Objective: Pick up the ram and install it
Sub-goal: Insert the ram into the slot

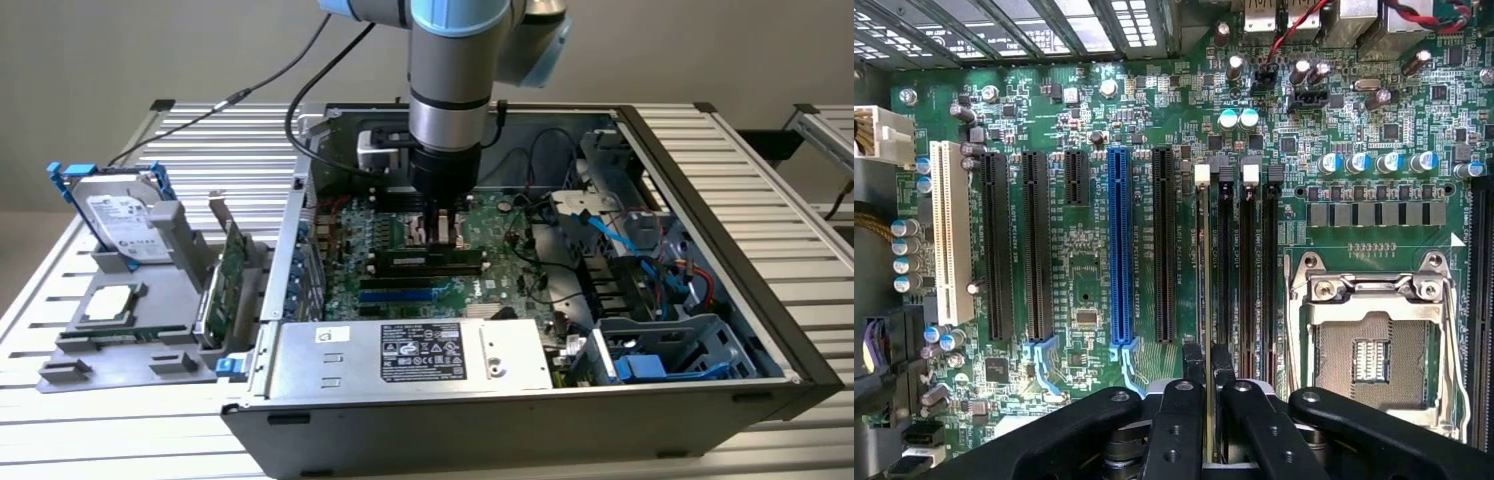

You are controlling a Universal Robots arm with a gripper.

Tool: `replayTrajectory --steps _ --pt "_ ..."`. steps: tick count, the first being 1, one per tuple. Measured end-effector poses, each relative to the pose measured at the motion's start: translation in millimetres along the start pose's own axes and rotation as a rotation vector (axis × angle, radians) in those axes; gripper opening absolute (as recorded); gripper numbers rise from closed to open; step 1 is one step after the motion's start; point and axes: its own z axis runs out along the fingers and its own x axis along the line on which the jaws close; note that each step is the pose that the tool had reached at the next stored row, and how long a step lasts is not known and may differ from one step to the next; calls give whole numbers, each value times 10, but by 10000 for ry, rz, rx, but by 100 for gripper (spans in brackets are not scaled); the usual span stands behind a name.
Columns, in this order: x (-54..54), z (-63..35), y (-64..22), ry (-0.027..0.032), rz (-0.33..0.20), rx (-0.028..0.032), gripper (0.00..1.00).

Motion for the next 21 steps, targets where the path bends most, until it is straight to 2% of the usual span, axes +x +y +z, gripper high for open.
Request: replayTrajectory --steps 21 --pt "-9 22 1 -2 88 -6 14"
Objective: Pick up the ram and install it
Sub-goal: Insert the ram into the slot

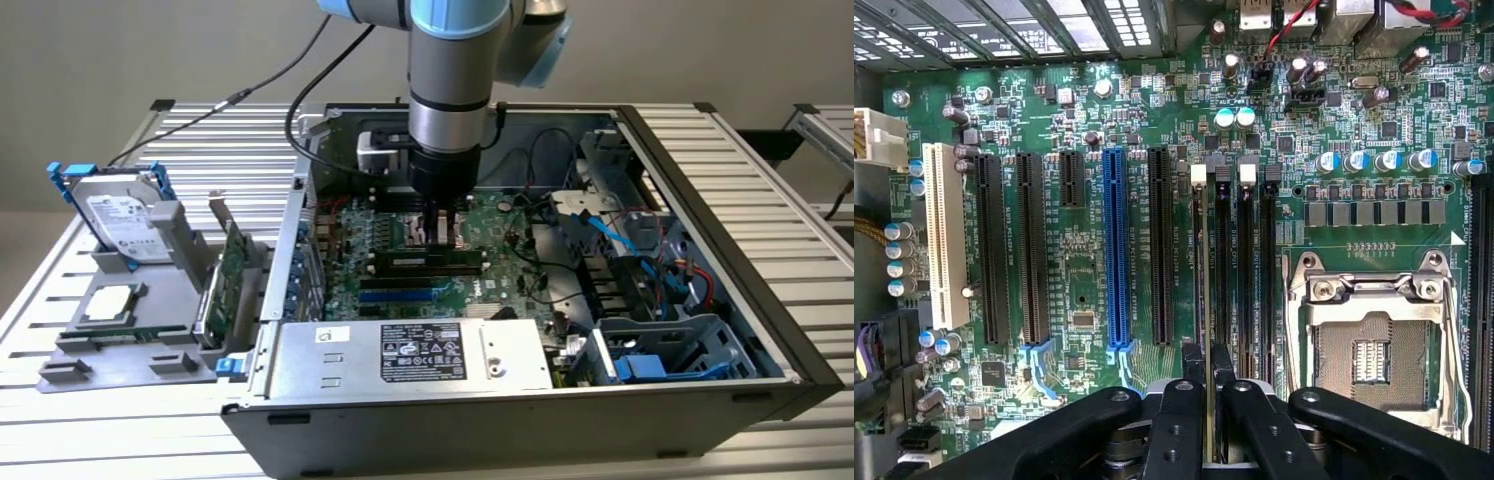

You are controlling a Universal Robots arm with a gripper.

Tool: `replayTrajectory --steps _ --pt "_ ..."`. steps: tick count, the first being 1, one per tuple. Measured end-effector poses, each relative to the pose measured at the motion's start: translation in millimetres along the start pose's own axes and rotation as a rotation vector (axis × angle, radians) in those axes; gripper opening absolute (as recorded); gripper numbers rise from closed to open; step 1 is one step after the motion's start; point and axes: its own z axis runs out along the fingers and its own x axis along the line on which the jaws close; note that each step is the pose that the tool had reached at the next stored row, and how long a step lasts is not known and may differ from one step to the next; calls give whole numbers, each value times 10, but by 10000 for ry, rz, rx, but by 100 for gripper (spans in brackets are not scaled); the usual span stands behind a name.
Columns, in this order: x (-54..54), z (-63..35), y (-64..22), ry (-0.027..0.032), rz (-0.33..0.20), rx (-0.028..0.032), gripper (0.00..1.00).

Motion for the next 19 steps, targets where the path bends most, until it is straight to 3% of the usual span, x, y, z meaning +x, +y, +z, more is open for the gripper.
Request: replayTrajectory --steps 16,18,19 --pt "-9 54 2 2 0 -1 14" --pt "-10 56 2 1 0 -1 16" --pt "-10 56 2 0 0 -1 22"
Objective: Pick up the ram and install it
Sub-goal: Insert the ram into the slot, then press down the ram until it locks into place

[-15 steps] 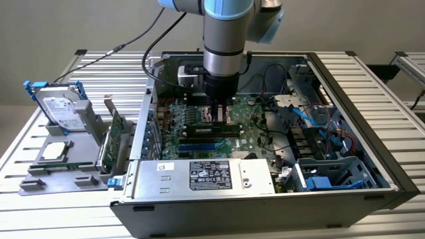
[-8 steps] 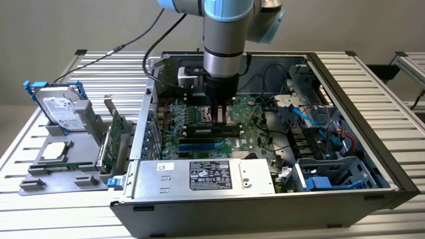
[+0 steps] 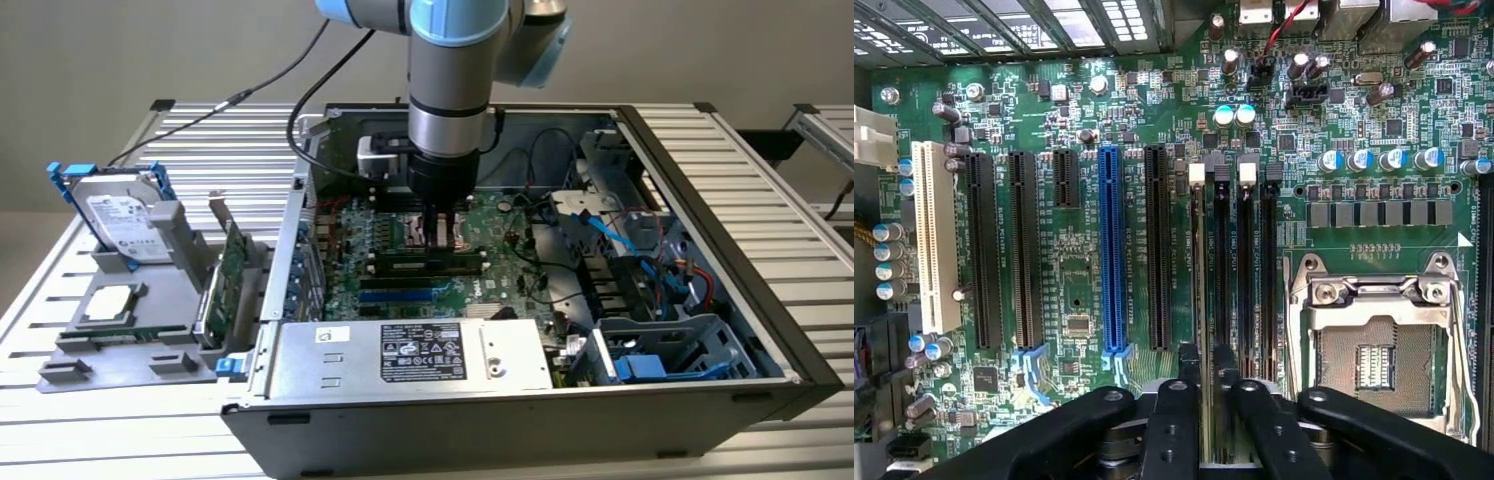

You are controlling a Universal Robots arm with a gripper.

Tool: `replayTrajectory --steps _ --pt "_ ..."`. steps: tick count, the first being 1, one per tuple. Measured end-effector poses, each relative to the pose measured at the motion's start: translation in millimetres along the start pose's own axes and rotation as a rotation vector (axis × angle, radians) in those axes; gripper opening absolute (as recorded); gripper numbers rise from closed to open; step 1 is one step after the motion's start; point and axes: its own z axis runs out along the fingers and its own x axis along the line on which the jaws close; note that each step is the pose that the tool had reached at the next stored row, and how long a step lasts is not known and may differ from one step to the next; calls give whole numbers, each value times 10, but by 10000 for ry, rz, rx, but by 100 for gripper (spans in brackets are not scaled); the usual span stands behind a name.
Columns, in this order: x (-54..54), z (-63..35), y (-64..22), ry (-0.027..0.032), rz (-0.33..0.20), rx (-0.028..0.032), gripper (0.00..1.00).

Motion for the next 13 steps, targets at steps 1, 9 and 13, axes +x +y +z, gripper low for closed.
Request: replayTrajectory --steps 1,9,13 --pt "0 0 0 1 0 0 28" --pt "2 -25 2 -1 0 -8 56" --pt "7 -99 4 2 -4 -64 63"
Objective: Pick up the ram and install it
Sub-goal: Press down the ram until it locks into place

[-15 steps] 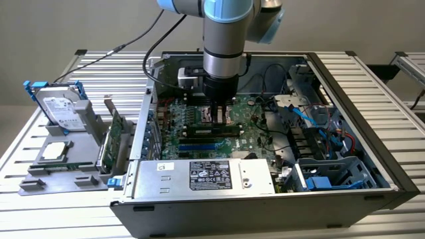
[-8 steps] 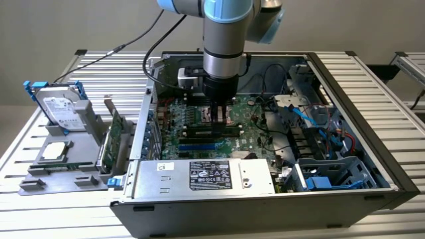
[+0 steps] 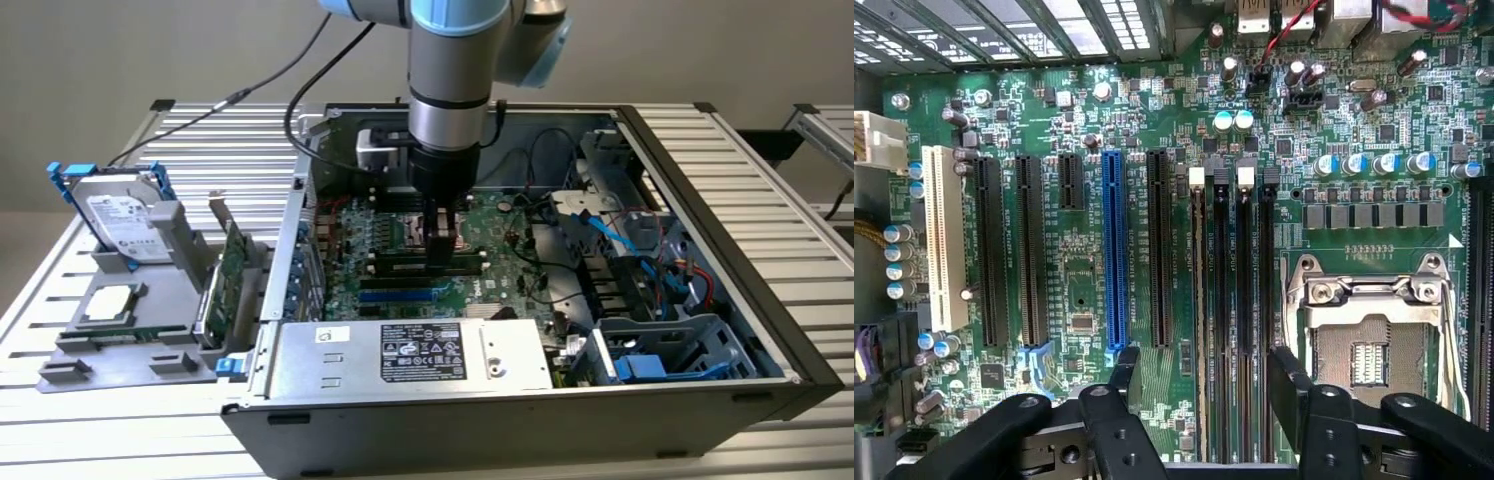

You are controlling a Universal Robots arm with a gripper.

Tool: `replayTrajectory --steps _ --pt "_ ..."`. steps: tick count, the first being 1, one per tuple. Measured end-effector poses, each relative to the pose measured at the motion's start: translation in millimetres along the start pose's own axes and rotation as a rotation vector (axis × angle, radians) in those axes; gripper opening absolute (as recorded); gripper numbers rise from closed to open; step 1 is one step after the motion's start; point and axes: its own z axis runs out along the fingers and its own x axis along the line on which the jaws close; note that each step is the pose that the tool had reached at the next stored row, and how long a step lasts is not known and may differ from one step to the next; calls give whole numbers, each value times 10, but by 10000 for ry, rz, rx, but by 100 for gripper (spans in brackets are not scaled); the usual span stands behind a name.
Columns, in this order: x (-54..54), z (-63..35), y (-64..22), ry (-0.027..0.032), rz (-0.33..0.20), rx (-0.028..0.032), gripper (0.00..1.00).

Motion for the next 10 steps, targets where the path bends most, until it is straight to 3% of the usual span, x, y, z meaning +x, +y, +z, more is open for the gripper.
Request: replayTrajectory --steps 6,10 --pt "9 -123 3 6 -9 -129 63" --pt "14 -198 5 7 -12 -168 61"
